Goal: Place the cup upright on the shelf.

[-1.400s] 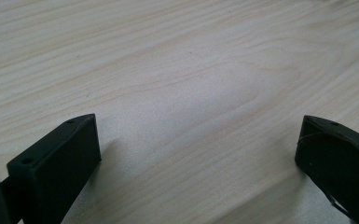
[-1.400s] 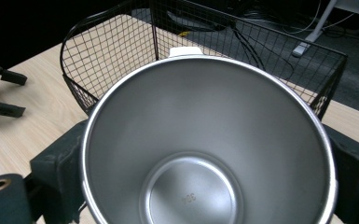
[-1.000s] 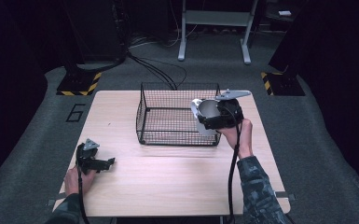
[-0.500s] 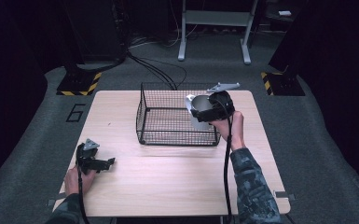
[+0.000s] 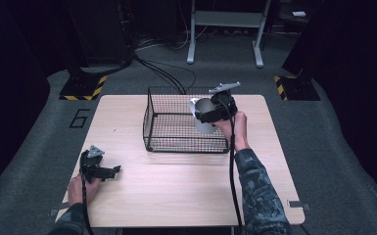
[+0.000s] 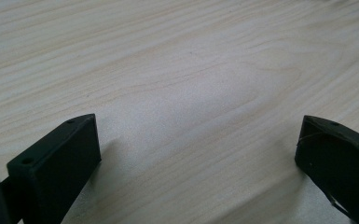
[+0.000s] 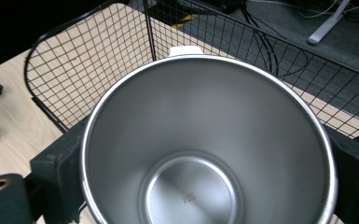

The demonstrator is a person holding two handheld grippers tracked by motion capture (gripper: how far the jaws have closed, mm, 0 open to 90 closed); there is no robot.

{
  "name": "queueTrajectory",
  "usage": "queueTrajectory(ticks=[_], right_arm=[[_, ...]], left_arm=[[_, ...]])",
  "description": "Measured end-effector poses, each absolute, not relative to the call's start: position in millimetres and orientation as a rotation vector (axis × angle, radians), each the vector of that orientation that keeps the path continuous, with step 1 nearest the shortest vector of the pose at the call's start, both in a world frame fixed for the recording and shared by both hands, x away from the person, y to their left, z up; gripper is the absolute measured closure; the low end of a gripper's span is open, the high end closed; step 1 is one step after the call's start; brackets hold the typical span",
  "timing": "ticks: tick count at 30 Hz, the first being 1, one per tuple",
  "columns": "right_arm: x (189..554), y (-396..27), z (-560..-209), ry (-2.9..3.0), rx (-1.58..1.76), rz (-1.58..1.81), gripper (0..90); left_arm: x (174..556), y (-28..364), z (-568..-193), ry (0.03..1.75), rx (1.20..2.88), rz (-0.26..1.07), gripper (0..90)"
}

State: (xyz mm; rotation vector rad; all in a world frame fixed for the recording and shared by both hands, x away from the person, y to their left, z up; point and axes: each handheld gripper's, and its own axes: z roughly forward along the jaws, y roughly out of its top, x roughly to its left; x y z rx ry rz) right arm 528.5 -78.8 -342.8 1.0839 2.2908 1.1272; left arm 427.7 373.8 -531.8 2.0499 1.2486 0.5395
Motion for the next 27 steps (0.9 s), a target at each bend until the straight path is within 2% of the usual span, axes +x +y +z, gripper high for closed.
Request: queueTrajectory(ticks=[27], right_arm=[[571.7,-53.9,-380.4,2.36,1.19,1.061,6.1]], left_arm=[[427.8,373.9,-531.8,1.248,2.05,0.539,0.1]])
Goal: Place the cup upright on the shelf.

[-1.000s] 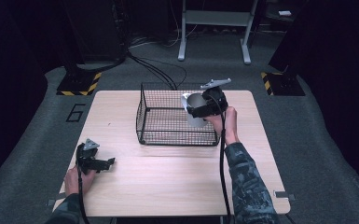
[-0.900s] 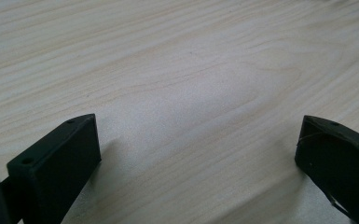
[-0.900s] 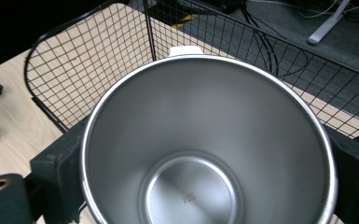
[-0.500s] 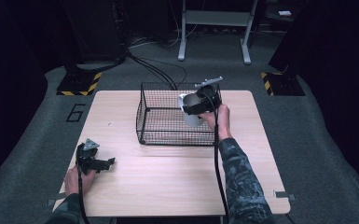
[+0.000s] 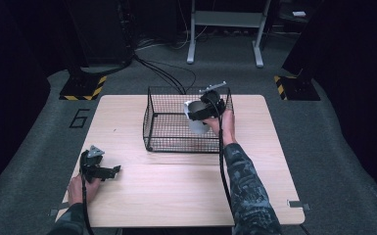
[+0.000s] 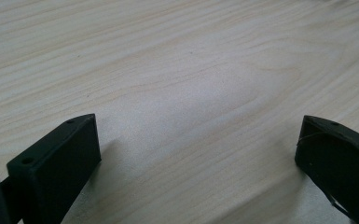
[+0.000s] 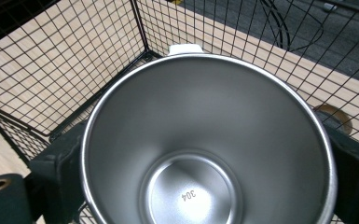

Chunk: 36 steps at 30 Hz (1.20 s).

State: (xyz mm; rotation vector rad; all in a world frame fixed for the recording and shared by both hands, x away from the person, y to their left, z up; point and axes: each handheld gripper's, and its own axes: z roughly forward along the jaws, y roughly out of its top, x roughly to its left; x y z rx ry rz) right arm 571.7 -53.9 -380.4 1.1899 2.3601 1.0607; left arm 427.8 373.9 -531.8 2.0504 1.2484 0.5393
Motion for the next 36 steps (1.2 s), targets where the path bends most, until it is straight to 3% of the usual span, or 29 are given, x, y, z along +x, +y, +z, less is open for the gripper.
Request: queueTrajectory(ticks=[36], right_arm=[[589.1,-26.3,-418.2,2.467,1.247,0.923,6.1]], left_arm=[[427.7,373.7,-531.9,1.254,2.046,0.541,0.1]])
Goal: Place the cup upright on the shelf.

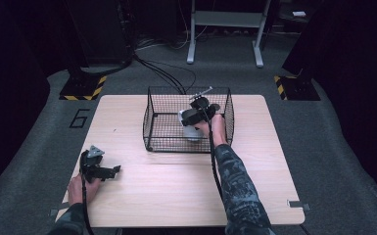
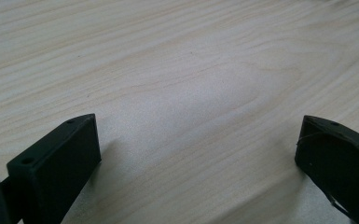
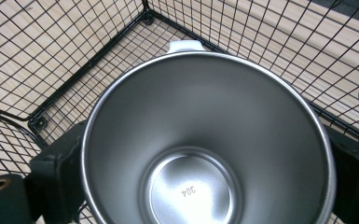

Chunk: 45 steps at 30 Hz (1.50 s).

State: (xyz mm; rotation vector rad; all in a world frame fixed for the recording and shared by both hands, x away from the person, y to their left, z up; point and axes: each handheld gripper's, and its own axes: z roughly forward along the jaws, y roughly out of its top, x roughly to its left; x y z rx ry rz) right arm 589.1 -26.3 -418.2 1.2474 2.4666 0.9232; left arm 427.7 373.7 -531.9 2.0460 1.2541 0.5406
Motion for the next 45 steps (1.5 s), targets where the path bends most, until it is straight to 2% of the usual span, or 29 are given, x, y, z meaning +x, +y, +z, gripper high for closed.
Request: queueTrajectory(ticks=[45], right_arm=[[579.8,-36.7,-427.7,2.542,1.29,0.853,5.6]], left_arm=[[427.9,374.0,-531.8,1.248,2.051,0.54,0.1]])
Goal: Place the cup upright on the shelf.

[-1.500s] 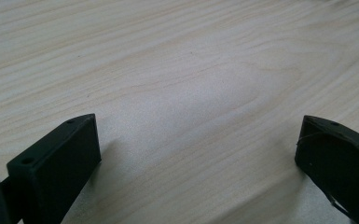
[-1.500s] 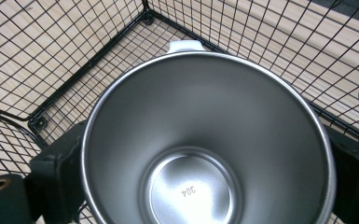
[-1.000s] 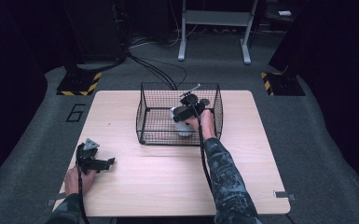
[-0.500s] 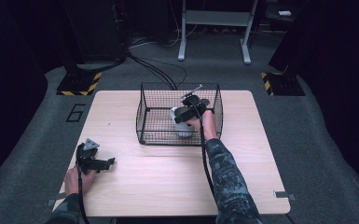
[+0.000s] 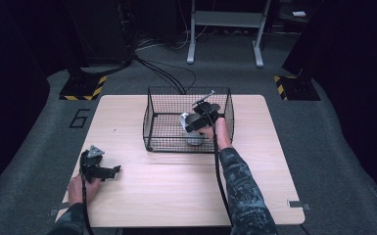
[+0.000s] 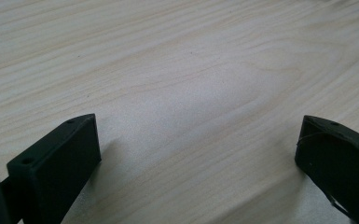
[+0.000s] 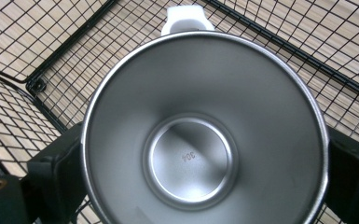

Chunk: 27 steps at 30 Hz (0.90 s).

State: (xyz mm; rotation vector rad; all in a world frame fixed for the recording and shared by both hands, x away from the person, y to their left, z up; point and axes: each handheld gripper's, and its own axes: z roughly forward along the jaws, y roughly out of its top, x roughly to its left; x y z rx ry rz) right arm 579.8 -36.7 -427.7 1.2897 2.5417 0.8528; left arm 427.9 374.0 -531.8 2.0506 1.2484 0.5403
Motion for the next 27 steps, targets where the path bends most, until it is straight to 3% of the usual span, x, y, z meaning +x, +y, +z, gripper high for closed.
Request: queueTrajectory(ticks=[14,27], right_arm=[[574.4,-36.6,-427.6,2.546,1.285,0.894,2.1],[559.5,-56.4,-400.0,2.45,1.229,1.061,0.0]], left_arm=[[427.9,374.0,-531.7,1.247,2.052,0.541,0.1],[427.6,373.6,-531.9,1.254,2.046,0.541,0.1]])
